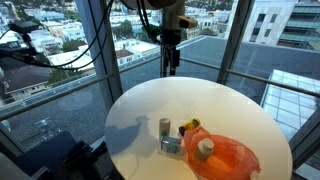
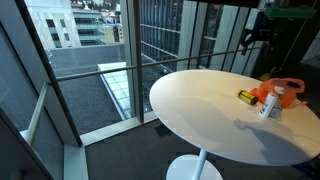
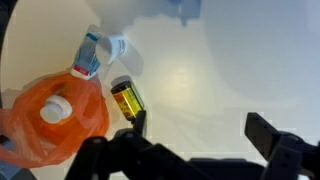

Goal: Put the yellow and brown bottle in the plastic bag

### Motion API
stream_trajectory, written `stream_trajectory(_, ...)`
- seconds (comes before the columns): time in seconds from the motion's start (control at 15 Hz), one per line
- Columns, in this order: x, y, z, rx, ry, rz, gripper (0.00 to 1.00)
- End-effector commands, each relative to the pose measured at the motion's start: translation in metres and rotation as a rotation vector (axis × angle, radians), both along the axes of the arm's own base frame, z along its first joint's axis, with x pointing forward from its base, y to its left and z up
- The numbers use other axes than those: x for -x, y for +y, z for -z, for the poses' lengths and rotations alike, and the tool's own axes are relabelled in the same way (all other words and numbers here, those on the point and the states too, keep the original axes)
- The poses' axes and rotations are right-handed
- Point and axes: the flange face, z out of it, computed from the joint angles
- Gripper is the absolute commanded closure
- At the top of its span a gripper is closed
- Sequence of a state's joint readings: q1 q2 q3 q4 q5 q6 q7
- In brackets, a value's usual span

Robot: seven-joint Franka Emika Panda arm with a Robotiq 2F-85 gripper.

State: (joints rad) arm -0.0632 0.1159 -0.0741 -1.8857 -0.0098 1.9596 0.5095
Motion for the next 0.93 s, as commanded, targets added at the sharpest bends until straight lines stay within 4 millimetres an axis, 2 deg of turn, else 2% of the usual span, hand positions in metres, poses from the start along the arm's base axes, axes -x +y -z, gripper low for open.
stream_trajectory(0.0, -0.011, -0.029, 0.012, -0.003, -0.017, 0.038, 0.0)
stream_trajectory(0.87, -0.034, -0.101, 0.118, 0.032, -0.006, -0.005, 0.0)
